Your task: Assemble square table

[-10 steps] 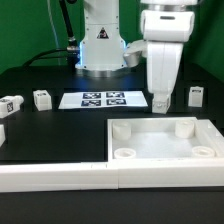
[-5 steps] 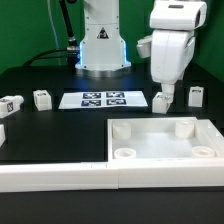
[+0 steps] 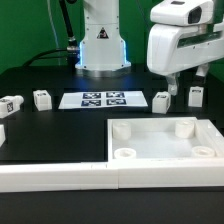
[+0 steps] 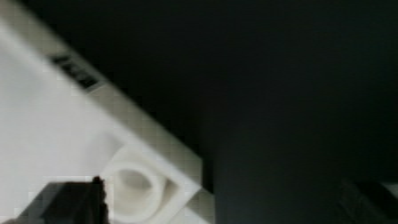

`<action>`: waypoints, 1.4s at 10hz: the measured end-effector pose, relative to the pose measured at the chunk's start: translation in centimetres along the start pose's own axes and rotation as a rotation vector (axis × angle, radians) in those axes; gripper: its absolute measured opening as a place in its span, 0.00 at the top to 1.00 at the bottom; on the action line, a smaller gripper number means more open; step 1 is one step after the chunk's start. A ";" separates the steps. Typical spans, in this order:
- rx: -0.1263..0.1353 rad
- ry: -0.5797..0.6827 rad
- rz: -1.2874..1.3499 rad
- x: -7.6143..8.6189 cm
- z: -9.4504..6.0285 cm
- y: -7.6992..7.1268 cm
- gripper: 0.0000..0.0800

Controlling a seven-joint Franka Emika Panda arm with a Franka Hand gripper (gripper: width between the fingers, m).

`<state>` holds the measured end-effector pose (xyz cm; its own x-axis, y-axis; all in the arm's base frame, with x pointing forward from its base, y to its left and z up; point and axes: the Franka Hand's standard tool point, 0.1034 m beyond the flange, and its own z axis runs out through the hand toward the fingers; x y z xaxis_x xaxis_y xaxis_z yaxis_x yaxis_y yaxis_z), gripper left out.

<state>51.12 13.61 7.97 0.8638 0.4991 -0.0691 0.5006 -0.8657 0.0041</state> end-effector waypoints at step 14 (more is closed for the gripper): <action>0.171 -0.119 0.790 -2.7 1.9 -5.2 0.19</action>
Offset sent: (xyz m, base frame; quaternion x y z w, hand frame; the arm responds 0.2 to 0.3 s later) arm 0.0000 0.0000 0.0000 0.0000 0.0000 0.1296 0.9916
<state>46.08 16.65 6.19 0.9414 -0.2602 -0.2148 -0.2778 -0.9590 -0.0559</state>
